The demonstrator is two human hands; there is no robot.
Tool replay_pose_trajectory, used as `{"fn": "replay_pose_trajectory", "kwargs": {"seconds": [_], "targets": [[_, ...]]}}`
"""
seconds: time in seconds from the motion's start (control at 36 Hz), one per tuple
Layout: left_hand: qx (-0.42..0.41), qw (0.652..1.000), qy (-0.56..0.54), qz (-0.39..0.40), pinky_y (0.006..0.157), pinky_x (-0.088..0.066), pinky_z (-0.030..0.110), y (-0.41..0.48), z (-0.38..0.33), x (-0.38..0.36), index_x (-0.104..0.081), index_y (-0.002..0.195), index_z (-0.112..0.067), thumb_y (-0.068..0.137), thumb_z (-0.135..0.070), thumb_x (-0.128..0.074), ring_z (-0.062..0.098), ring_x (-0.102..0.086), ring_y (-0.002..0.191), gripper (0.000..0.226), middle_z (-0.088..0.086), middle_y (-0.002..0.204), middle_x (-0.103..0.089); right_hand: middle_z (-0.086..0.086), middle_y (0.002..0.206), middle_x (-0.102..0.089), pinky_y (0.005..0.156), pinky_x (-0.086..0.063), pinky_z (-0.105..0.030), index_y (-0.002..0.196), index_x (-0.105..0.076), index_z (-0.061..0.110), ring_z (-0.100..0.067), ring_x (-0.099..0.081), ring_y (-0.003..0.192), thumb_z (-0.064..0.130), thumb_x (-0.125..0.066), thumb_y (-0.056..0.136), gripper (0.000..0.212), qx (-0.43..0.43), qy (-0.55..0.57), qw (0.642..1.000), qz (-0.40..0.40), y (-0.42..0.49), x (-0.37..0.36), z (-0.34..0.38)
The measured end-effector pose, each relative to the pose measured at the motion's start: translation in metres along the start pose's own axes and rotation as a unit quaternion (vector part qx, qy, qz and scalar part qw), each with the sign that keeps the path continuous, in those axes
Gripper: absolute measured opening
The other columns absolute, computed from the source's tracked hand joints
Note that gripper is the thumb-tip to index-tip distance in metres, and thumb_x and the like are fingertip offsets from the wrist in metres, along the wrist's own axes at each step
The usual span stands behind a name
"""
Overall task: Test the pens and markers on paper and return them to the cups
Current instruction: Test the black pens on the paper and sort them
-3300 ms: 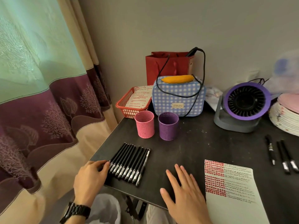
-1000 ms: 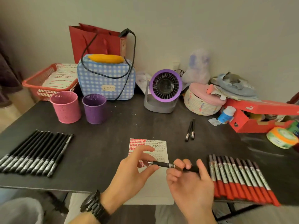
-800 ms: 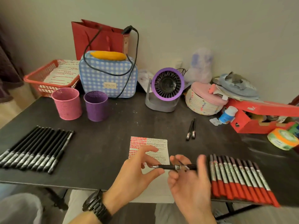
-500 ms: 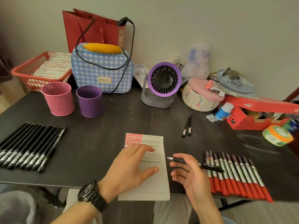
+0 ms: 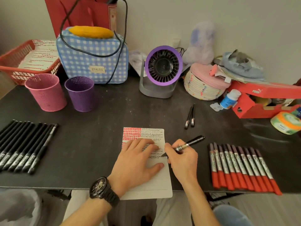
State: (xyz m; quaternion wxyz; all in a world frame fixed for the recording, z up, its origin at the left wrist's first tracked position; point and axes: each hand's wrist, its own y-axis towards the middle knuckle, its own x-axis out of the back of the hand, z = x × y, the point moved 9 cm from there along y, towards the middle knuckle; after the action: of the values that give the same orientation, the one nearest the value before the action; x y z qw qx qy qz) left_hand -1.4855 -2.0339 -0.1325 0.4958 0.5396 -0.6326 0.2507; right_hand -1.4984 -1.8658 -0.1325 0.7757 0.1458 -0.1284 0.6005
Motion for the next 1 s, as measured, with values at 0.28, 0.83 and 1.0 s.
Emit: {"fn": "replay_pose_trajectory", "kwargs": {"seconds": [0.28,0.83,1.0], "targets": [[0.002,1.0,-0.017,-0.006,0.11,-0.035,0.035,0.0016,0.0007,0.0037,-0.064,0.123,-0.037,0.085,-0.074,-0.047,0.01,-0.048,0.126,0.056,-0.017,0.133,-0.055,-0.001,0.046,-0.061,0.048,-0.039,-0.01,0.057,-0.057,0.017,-0.003,-0.056,0.042,0.016,-0.072,0.088,0.035,0.032,-0.034,0.999,0.009,0.002,-0.0039,0.0023],[0.006,1.0,-0.022,-0.002,0.111,-0.031,0.032,-0.0002,-0.0003,0.0059,-0.063,0.125,-0.037,0.086,-0.073,-0.046,0.009,-0.047,0.127,0.056,-0.018,0.134,-0.053,-0.002,0.048,-0.061,0.048,-0.04,-0.011,0.058,-0.054,0.016,-0.003,-0.053,0.042,0.015,-0.07,0.088,0.034,0.037,-0.057,0.998,0.007,0.0007,-0.0051,0.0041],[0.006,1.0,-0.021,0.001,0.111,-0.031,0.032,-0.0001,0.0002,0.0058,-0.063,0.126,-0.038,0.086,-0.074,-0.045,0.008,-0.046,0.128,0.057,-0.019,0.135,-0.053,-0.002,0.049,-0.061,0.048,-0.04,-0.011,0.059,-0.054,0.015,-0.005,-0.055,0.043,0.016,-0.07,0.089,0.033,0.041,-0.063,0.997,0.004,0.0001,-0.0043,0.0053]]}}
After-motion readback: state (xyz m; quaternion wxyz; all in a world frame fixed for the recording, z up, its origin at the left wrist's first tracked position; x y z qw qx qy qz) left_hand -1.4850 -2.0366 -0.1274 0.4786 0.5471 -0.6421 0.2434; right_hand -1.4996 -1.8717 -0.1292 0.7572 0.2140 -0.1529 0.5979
